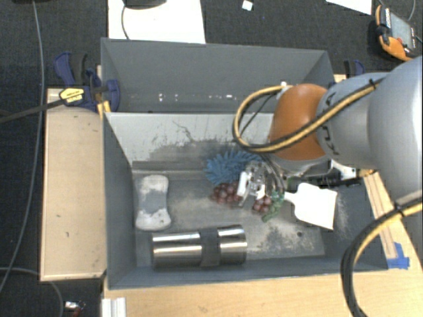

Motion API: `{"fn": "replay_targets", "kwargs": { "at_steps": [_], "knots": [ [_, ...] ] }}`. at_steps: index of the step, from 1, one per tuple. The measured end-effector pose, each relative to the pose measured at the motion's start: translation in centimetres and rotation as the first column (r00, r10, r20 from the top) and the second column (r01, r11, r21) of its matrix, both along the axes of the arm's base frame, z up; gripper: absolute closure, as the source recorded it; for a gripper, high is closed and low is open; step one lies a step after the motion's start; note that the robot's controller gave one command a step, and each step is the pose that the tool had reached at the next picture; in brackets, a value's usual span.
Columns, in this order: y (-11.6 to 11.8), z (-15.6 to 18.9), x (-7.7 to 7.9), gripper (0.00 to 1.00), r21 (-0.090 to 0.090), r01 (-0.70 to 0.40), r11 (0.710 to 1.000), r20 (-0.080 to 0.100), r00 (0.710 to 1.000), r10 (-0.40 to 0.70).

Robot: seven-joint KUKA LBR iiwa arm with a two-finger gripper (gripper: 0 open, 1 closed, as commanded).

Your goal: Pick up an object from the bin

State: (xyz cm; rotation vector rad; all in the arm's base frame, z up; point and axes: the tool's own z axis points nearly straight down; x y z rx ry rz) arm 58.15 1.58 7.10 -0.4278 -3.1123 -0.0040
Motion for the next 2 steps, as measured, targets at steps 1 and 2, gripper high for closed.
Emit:
{"fn": "replay_targets", "kwargs": {
  "at_steps": [1,2],
  "knots": [
    [0.0,0.0,0.0,1.0,0.0,-0.001,1.0,0.0,1.0,0.001],
    [0.0,2.9,-0.4,1.0,0.0,-0.003,1.0,-0.012,1.0,0.003]
  ]
}}
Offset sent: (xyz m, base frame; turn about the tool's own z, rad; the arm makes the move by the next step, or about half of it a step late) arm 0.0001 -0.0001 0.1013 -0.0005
